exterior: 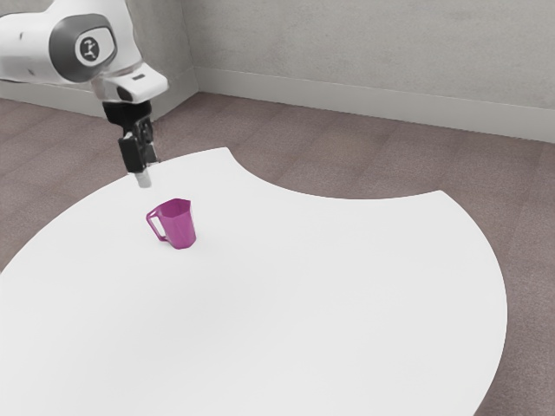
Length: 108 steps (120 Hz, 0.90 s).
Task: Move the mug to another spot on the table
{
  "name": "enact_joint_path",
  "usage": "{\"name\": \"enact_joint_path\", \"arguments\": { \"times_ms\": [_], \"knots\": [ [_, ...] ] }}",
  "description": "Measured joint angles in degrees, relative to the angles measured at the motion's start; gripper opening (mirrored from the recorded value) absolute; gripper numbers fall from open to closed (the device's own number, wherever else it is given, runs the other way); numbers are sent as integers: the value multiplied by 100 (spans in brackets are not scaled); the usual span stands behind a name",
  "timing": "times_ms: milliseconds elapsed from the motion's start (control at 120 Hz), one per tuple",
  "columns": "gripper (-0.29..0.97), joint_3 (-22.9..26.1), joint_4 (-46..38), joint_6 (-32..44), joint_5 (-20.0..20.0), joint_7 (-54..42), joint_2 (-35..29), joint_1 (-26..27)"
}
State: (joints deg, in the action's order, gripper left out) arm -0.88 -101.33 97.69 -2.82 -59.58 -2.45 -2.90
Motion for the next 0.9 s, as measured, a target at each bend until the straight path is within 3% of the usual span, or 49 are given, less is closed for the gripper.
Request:
{"name": "enact_joint_path", "arguments": {
  "times_ms": [317,500,642,900],
  "knots": [
    [68,-29,183,484,-3,-1066,601,-1876],
    [68,-20,601,712,-2,-1560,1220,-1061],
    [68,-26,874,827,-197,-1870,1621,-1339],
    [68,-26,1312,1187,-1275,-2626,2613,-1769]
  ]
}}
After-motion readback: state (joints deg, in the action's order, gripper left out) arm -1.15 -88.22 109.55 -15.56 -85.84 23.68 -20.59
